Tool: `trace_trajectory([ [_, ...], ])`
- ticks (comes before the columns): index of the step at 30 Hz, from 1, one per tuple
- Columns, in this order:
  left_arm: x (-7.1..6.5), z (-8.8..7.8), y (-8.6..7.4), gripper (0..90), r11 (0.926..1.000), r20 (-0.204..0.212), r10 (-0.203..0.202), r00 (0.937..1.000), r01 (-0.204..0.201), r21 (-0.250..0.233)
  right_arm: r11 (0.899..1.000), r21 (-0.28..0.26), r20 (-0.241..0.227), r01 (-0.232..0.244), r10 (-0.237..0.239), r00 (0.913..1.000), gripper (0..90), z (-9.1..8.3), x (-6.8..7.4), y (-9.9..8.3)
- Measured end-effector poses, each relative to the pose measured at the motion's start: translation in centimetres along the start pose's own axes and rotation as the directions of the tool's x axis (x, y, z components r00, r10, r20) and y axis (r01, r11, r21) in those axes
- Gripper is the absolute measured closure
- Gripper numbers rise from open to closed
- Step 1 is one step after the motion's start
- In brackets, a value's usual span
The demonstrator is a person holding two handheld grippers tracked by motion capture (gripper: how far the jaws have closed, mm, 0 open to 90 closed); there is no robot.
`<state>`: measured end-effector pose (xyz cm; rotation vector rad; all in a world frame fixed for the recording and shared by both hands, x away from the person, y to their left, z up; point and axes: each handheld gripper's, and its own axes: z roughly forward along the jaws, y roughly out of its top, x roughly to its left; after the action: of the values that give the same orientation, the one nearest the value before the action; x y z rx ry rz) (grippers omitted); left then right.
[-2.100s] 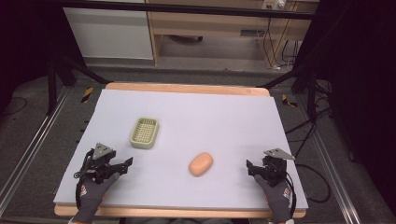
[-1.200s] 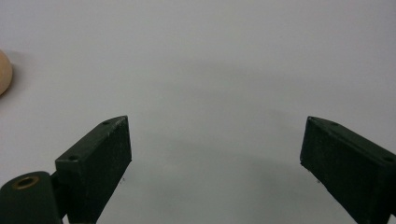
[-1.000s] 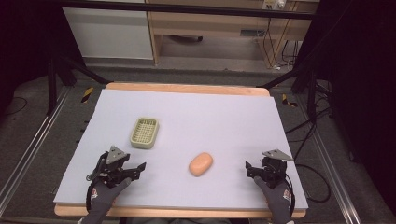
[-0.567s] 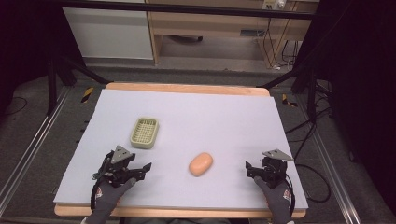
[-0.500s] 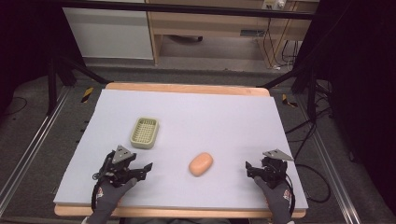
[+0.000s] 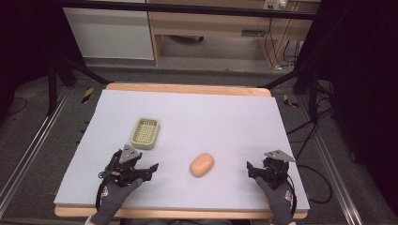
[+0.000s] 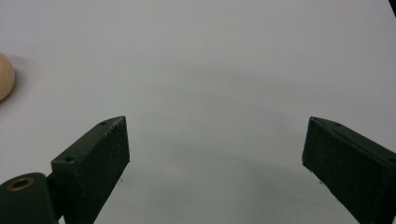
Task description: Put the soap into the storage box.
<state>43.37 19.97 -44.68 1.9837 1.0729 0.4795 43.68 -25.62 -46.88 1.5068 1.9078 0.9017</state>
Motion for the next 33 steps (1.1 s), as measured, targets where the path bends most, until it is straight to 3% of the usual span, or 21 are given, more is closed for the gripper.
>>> trace_trajectory([
  [10, -0.5, 0.1, 1.2, 22.0, 0.9997, 0.012, 0.022, 0.9997, -0.022, -0.007, 1.0, 0.002, 0.008, -0.009, 0.009, 0.9999, 7.5, 0.0, 0.0, 0.0],
  [20, -0.8, 0.0, 2.8, 21.8, 0.9992, 0.016, 0.014, 0.9998, -0.013, -0.038, 1.0, 0.0, 0.008, -0.008, 0.008, 0.9999, 7.5, 0.0, -0.1, 0.0],
  [33, -2.5, 1.1, 4.5, 21.0, 0.9986, 0.05, 0.036, 0.9981, -0.034, -0.04, 1.0, -0.002, 0.006, -0.011, 0.011, 0.9999, 7.0, 0.0, -0.1, 0.0],
])
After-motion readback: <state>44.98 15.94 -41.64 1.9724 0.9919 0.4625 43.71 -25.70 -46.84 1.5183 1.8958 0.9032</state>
